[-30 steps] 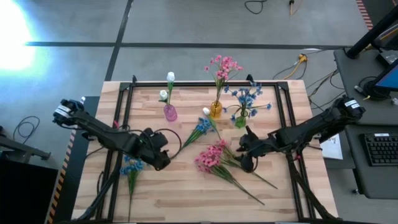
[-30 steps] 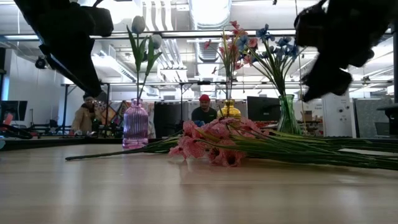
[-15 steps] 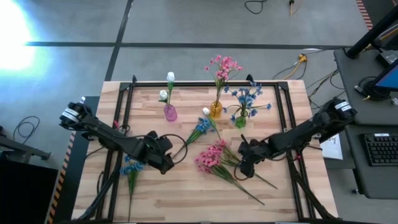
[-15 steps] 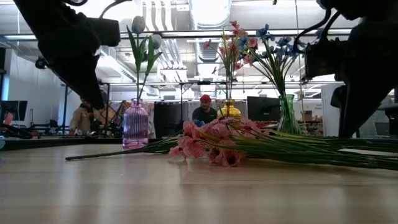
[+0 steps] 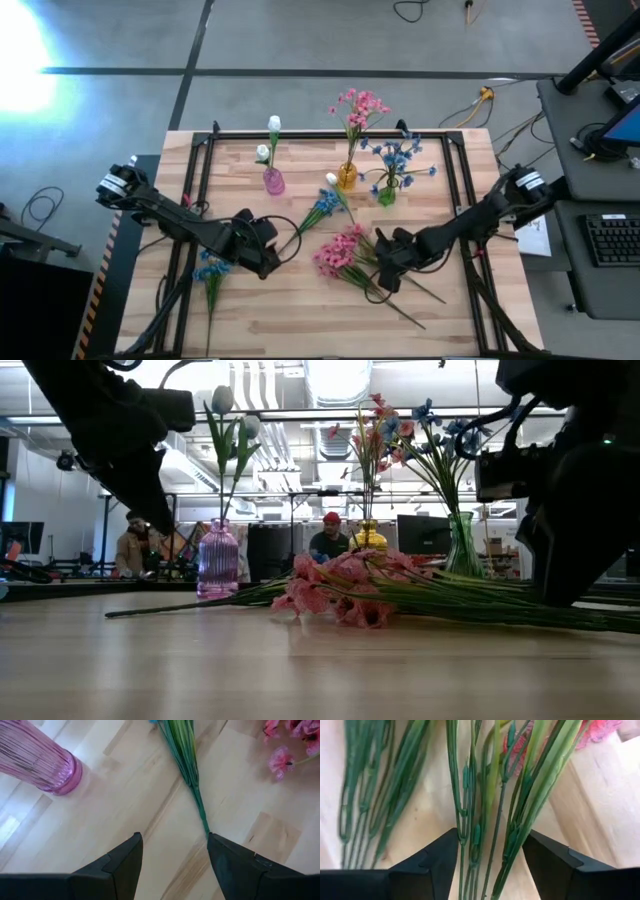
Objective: Sort flowers into vase by color
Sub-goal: Put the top pink flowers into the yellow vase
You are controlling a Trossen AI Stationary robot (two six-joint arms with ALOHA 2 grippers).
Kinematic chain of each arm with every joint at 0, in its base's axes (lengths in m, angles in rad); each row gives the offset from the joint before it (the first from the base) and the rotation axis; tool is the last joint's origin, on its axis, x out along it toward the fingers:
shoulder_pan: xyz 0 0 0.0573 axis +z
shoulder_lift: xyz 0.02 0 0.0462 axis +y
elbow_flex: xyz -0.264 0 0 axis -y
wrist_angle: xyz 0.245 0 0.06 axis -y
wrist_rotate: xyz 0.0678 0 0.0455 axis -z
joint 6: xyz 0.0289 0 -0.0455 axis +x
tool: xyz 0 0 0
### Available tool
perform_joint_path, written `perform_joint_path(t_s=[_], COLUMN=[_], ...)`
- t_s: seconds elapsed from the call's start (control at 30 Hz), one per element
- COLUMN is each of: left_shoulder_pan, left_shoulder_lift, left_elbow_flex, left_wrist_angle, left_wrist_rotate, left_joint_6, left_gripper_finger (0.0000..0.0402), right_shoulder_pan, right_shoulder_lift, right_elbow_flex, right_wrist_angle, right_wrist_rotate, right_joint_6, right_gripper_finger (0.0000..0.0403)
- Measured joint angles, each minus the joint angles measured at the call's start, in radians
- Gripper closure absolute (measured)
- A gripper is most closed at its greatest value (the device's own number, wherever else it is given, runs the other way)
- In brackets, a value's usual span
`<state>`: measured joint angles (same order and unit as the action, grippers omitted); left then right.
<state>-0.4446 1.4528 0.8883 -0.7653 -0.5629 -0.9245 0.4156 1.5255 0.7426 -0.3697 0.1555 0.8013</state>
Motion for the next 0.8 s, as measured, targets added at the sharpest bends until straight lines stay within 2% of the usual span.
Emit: perform_joint_path(t_s=[0.13, 0.43, 0.67, 0.8], left_shoulder_pan=[0.000, 0.000, 0.000, 0.000], left_shoulder_lift=[0.000, 0.000, 0.000, 0.000], left_elbow_flex=[0.000, 0.000, 0.000, 0.000], left_wrist_angle=[0.005, 0.036, 0.044, 0.045], left_wrist_rotate=[-0.023, -0.030, -0.030, -0.030], left_joint_6=[0.000, 0.016, 0.025, 0.026], left_gripper_finger=[0.0193, 0.0193, 0.0193, 0.0193], right_shoulder_pan=[-0.006, -0.009, -0.009, -0.009], right_shoulder_lift=[0.028, -0.009, -0.152, -0.239], right_elbow_flex=[0.009, 0.007, 0.014, 0.073], right_wrist_angle=[-0.031, -0.062, -0.212, -0.286], right_wrist_rotate=[0.022, 0.028, 0.018, 0.018], right_joint_6=[0.002, 0.003, 0.071, 0.070], right_gripper_finger=[0.0240, 0.0381, 0.0385, 0.0386])
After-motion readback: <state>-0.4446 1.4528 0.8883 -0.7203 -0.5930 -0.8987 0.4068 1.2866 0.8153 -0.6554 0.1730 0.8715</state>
